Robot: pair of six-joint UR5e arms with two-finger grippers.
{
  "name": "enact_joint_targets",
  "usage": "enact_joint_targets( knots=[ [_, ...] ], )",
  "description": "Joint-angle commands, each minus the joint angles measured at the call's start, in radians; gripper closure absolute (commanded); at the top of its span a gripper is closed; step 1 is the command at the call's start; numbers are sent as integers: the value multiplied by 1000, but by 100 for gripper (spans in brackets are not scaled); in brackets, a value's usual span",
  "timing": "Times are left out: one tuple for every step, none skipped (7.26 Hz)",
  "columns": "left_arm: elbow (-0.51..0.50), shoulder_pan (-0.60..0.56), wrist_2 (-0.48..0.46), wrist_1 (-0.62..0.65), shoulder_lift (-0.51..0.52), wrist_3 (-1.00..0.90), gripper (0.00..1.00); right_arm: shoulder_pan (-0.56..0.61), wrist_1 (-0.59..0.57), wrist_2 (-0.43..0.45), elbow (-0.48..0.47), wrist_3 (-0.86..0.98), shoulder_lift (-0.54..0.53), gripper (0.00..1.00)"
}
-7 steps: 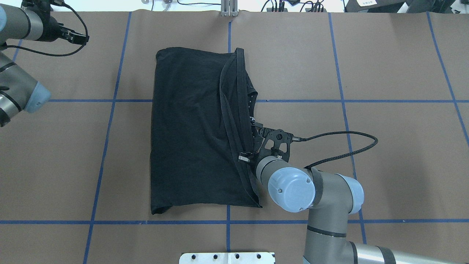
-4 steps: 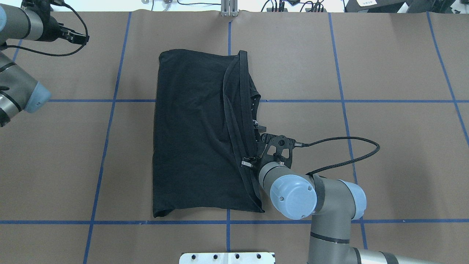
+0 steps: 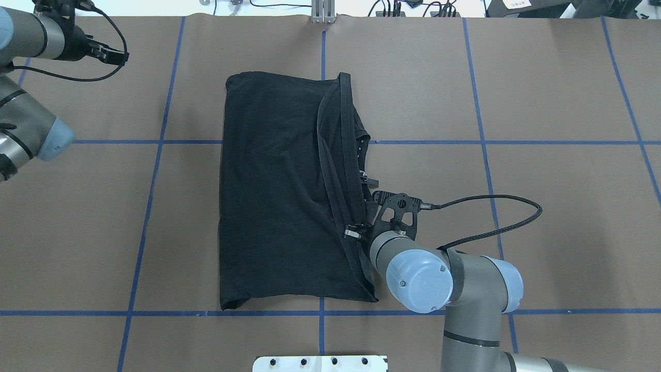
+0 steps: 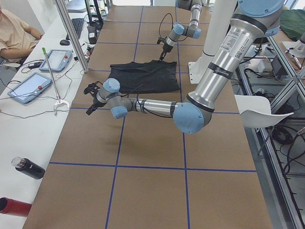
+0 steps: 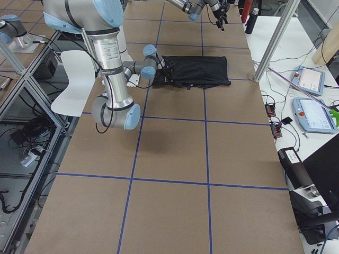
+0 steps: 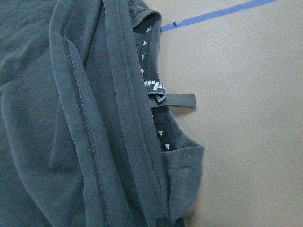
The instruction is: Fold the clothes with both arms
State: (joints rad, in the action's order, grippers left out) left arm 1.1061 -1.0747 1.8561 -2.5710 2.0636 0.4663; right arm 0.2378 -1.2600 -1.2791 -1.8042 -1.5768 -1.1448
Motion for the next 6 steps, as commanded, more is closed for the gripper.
enact_joint_targets(
  knots=[
    [1,13,0,-2,1,2,0,8,-143,-17,-91,21,11,0],
    [4,13,0,0,1,2,0,24,-232,-37,-149,55,20,0],
    [8,13,0,-2,0,2,0,44,-266,-46,-133,89,69,0],
    [23,15,0,0,-2,2,0,69,-313,-48,-95,148,136,0],
    [32,15,2,0,-3,2,0,102,-334,-55,1,179,227,0],
    [35,16,2,-2,-10,2,0,135,-331,-78,128,195,320,1]
  ],
)
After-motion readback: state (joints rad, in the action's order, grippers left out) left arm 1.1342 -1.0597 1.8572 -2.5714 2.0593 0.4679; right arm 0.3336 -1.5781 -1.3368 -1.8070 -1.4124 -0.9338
